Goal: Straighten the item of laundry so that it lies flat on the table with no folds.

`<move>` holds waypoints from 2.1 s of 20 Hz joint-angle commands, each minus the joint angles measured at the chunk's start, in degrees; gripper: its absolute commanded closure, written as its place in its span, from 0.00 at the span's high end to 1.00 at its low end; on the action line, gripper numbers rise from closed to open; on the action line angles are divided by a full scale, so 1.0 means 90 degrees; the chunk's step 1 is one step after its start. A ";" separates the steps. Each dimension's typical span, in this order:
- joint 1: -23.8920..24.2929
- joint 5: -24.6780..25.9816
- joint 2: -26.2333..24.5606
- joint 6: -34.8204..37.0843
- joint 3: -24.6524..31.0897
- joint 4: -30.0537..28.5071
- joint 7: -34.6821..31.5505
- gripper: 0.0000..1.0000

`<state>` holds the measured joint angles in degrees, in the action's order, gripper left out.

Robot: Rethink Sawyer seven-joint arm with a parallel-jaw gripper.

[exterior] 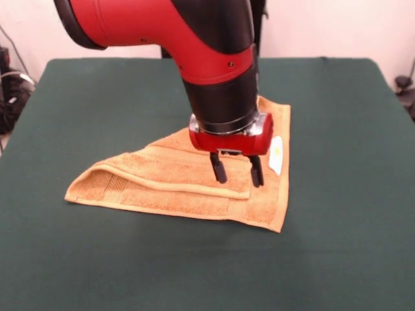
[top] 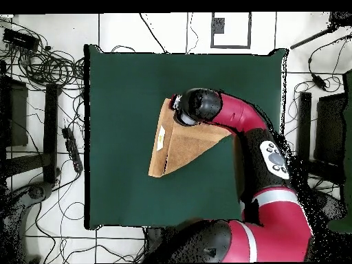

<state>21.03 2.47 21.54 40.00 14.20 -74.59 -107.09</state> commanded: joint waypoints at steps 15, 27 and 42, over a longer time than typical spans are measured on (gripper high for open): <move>-0.0001 0.0171 -0.0396 -0.0876 0.0964 -0.0646 0.0336 1.00; 0.0105 0.0318 -0.0640 -0.1402 0.1110 -0.0722 0.0163 1.00; 0.0014 0.0276 0.0128 -0.0944 0.0997 -0.1872 -0.0035 1.00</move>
<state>22.97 2.83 21.58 29.36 17.84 -79.47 -107.09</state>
